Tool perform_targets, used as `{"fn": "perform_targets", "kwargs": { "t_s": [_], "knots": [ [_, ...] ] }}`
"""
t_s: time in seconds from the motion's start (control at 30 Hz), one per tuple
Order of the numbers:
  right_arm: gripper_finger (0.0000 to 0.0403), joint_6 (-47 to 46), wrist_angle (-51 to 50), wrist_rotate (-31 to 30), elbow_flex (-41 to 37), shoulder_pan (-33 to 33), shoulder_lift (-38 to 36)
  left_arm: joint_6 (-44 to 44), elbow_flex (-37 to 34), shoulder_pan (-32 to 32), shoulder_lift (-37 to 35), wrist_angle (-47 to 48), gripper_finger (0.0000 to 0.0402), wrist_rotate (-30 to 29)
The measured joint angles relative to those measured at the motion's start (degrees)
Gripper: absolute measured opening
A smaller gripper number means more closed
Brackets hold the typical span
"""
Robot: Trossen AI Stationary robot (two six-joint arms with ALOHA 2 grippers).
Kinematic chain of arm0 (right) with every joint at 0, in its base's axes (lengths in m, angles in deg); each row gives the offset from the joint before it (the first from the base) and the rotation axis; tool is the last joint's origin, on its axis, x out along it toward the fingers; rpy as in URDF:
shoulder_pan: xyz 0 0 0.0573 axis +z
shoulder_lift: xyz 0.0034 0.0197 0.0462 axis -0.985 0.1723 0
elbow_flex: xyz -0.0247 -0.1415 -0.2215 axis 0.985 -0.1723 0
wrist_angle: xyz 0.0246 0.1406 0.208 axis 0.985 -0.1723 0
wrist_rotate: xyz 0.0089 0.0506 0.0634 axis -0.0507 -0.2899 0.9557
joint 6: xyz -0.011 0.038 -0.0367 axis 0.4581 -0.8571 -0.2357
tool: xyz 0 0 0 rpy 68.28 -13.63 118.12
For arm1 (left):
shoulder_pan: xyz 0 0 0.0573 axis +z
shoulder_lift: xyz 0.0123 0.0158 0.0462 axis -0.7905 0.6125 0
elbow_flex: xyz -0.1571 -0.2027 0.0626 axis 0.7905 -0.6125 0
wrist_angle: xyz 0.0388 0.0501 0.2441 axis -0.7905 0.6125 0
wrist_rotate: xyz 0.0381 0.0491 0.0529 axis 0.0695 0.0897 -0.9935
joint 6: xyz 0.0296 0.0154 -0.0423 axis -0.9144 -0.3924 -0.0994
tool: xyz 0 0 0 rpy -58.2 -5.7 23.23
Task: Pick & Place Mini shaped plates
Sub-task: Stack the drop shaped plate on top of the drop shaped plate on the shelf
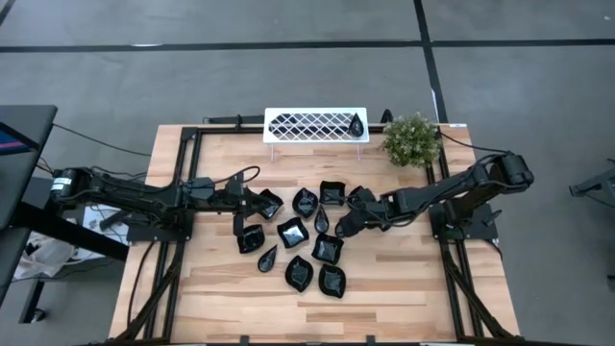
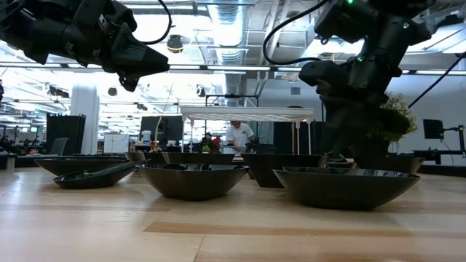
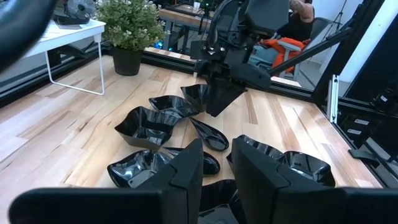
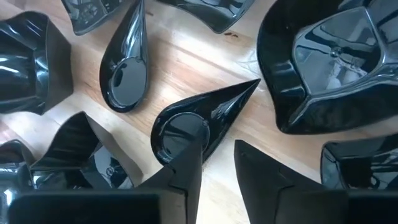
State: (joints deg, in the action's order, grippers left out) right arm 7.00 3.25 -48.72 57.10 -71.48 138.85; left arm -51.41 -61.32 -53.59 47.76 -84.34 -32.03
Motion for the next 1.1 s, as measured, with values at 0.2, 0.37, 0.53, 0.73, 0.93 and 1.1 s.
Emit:
{"fn": "perform_targets", "kwargs": {
  "t_s": [0.2,0.37,0.53,0.73,0.93,1.1],
  "knots": [
    [0.0141,-0.3,0.6,0.0,0.0,0.0,0.1,0.0,0.0,0.0,0.0,0.0,0.0088,0.0],
    [0.0163,-0.4,1.1,-0.4,0.1,-0.1,1.2,0.0,0.0,0.0,0.0,0.0,0.0088,0.0],
    [0.0167,-2.7,2.2,0.0,0.0,0.0,4.8,0.0,0.0,0.0,0.0,0.2,0.0088,0.0],
    [0.0165,-1.8,3.9,0.1,0.0,-1.0,5.6,0.0,0.0,0.0,0.0,0.4,0.0088,0.0],
    [0.0165,-1.8,4.4,0.0,0.0,-1.4,5.1,0.0,0.0,0.0,0.0,0.4,0.0088,0.0],
    [0.0152,-1.9,5.6,0.0,0.0,-1.4,5.7,0.0,0.0,0.0,0.0,0.4,0.0088,0.0]
  ]
}}
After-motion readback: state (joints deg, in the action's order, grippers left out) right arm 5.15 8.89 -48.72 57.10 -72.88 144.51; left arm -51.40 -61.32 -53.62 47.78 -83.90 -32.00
